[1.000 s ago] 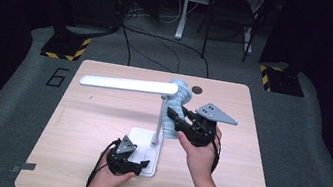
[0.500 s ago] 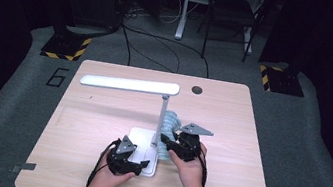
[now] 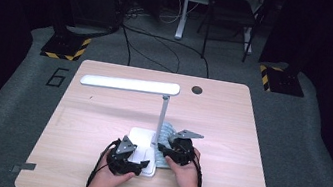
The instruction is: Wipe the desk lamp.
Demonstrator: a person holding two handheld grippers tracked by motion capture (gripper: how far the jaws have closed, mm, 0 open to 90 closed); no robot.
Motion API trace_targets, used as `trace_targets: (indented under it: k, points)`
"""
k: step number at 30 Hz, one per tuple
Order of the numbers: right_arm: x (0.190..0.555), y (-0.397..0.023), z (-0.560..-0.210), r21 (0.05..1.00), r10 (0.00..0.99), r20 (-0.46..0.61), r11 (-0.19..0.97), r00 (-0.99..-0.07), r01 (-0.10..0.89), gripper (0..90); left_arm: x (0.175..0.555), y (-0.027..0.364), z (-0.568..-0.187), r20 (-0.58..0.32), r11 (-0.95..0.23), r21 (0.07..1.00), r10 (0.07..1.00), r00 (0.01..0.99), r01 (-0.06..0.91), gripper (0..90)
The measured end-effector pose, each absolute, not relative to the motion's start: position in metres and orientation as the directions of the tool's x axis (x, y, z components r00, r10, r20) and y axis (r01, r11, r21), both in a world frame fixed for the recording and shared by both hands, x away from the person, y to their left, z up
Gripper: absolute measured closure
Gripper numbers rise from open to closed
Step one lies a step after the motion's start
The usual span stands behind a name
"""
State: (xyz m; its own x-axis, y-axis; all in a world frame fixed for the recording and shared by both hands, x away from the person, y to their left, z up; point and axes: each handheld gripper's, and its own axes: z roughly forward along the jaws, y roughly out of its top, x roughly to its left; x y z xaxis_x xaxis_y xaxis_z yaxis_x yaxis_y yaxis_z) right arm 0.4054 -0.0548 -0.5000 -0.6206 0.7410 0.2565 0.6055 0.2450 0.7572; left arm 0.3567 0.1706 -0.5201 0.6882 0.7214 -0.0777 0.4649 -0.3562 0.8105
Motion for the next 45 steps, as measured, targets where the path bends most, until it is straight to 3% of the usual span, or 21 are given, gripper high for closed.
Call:
trace_targets:
  k: [6, 22, 27, 36, 45]
  points:
    - [0.400, -0.059, -0.477, 0.792, 0.736, 0.245, 0.224, -0.631, 0.569, 64.9, 0.357, 0.171, -0.520, -0.079, -0.356, 0.810, 0.721, 0.688, 0.466, 21.5]
    - [0.370, -0.079, -0.336, 0.955, 0.675, 0.143, 0.099, -0.724, 0.281, 64.8, 0.356, 0.170, -0.520, -0.089, -0.343, 0.813, 0.725, 0.683, 0.470, 21.5]
    - [0.369, -0.081, -0.312, 0.964, 0.662, 0.145, 0.071, -0.736, 0.255, 64.7, 0.356, 0.169, -0.521, -0.094, -0.336, 0.815, 0.728, 0.679, 0.473, 21.5]
    - [0.377, -0.079, -0.329, 0.958, 0.666, 0.163, 0.071, -0.728, 0.279, 65.7, 0.357, 0.170, -0.520, -0.083, -0.348, 0.811, 0.726, 0.683, 0.469, 21.7]
    - [0.394, -0.072, -0.382, 0.911, 0.698, 0.185, 0.142, -0.692, 0.387, 65.8, 0.357, 0.170, -0.520, -0.074, -0.361, 0.808, 0.723, 0.687, 0.466, 21.7]
